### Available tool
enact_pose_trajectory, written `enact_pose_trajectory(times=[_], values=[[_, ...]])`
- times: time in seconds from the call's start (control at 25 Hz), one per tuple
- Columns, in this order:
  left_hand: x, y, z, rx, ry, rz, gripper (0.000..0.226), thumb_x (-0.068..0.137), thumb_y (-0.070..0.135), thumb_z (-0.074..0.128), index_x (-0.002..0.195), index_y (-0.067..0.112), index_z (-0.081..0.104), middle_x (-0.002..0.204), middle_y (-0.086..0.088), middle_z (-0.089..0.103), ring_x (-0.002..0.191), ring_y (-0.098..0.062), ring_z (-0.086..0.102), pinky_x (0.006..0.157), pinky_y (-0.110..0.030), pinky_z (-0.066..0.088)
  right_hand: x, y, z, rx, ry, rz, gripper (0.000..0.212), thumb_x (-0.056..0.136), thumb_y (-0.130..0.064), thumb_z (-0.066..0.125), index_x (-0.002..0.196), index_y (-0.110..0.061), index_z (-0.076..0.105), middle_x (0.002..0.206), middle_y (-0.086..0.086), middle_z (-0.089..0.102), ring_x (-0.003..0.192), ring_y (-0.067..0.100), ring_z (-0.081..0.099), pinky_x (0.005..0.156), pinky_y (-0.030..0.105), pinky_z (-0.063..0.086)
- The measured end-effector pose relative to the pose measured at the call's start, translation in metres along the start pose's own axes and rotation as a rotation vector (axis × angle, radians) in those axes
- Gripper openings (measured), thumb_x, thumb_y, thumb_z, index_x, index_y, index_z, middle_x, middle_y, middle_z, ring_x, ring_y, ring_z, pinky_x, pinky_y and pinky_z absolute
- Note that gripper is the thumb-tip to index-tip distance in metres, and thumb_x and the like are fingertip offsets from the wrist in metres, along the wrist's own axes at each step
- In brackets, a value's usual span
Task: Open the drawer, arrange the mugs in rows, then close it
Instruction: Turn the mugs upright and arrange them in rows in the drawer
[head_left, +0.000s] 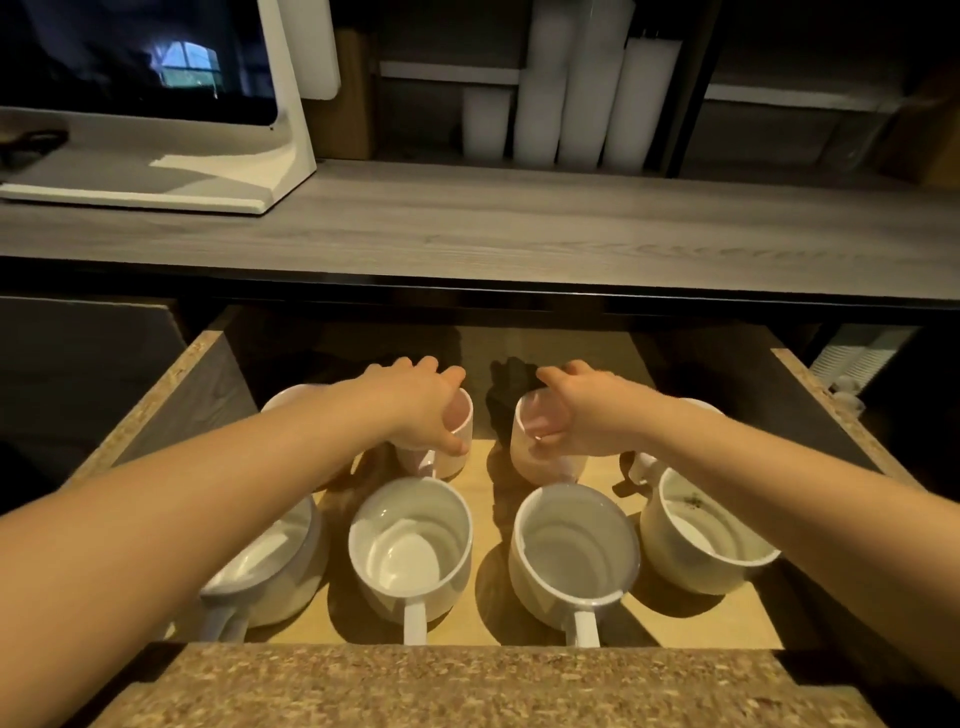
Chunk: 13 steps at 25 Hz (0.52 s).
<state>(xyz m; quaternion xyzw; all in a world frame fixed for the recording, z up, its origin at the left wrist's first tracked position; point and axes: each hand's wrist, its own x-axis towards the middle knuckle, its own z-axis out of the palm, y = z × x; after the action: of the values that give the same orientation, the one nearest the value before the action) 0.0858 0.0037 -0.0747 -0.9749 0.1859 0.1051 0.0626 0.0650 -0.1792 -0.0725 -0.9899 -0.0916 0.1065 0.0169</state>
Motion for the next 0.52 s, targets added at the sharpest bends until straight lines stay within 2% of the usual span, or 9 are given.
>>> enact_pose_trajectory(times=[0.12, 0.28, 0.52], values=[[0.011, -0.005, 0.012, -0.024, 0.021, 0.011, 0.083, 0.079, 0.048, 0.064, 0.145, 0.024, 0.020, 0.142, -0.005, 0.038, 0.124, -0.026, 0.042, 0.095, -0.039, 0.046, 0.012, 0.000, 0.010, 0.062, -0.030, 0.015, 0.082, 0.076, -0.046, 0.067, 0.143, -0.022, 0.026, 0.141, 0.007, 0.044, 0.120, 0.029, 0.051, 0.092, 0.037, 0.048], [0.012, -0.012, 0.022, -0.021, 0.126, 0.033, 0.072, 0.083, 0.041, 0.063, 0.143, 0.026, 0.025, 0.140, -0.002, 0.041, 0.123, -0.023, 0.043, 0.091, -0.035, 0.048, 0.012, 0.003, 0.012, 0.159, 0.058, 0.002, 0.060, 0.076, -0.040, 0.069, 0.129, -0.022, 0.047, 0.124, 0.004, 0.055, 0.105, 0.021, 0.057, 0.083, 0.029, 0.051], [0.012, -0.012, 0.026, -0.029, 0.168, 0.053, 0.068, 0.086, 0.041, 0.058, 0.143, 0.026, 0.024, 0.143, -0.002, 0.038, 0.126, -0.022, 0.041, 0.091, -0.033, 0.048, 0.010, -0.001, 0.011, 0.176, 0.070, 0.008, 0.061, 0.078, -0.041, 0.068, 0.131, -0.021, 0.046, 0.127, 0.004, 0.054, 0.108, 0.021, 0.056, 0.087, 0.030, 0.050]])
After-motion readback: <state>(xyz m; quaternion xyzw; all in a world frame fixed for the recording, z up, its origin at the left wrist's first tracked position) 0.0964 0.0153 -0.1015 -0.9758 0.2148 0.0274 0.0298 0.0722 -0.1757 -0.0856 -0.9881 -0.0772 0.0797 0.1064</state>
